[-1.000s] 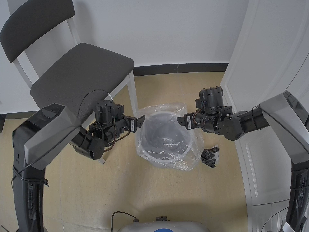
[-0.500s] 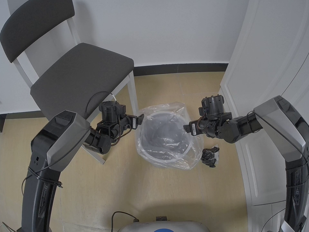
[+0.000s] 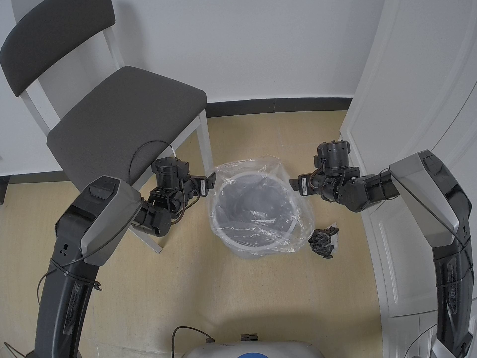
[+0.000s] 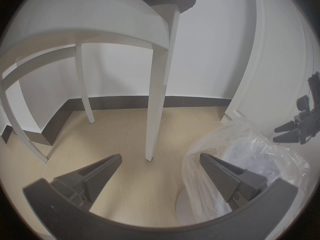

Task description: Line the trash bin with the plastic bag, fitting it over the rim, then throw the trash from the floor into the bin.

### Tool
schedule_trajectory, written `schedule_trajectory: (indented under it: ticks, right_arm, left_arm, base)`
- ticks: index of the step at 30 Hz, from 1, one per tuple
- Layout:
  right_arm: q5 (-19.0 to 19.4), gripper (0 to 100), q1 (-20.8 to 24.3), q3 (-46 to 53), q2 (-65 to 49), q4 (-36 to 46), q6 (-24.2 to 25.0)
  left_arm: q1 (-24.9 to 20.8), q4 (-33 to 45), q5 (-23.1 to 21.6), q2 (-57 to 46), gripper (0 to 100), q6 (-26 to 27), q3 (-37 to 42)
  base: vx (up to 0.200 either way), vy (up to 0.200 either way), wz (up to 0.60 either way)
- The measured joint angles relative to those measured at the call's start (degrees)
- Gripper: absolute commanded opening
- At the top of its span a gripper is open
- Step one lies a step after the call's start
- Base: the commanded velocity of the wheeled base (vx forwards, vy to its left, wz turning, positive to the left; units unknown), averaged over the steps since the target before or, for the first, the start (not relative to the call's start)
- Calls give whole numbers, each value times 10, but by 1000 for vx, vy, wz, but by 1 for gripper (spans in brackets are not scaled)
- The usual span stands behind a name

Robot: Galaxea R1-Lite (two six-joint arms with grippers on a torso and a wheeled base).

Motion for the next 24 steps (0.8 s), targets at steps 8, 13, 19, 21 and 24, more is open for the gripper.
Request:
schedule_trajectory:
  ticks: [8, 13, 19, 21, 24]
  right_arm:
    - [2, 100, -10, -10, 1, 1, 0]
    - [3, 100, -12, -2, -5, 0, 23]
    - [4, 100, 21, 7, -28, -2, 59]
    - [4, 100, 30, 7, -30, -3, 61]
    - [1, 100, 34, 1, -22, -8, 61]
  left_arm:
    - [3, -6, 0, 3, 100, -1, -1]
    - [-2, -9, 0, 2, 100, -2, 2]
    - [-16, -10, 2, -4, 100, -16, 4]
    - [-19, -8, 2, -6, 100, -16, 4]
    - [-21, -5, 3, -7, 100, -17, 2]
  base:
    - [0, 0, 0]
    - [0, 0, 0]
    - [0, 0, 0]
    - [0, 0, 0]
    - [0, 0, 0]
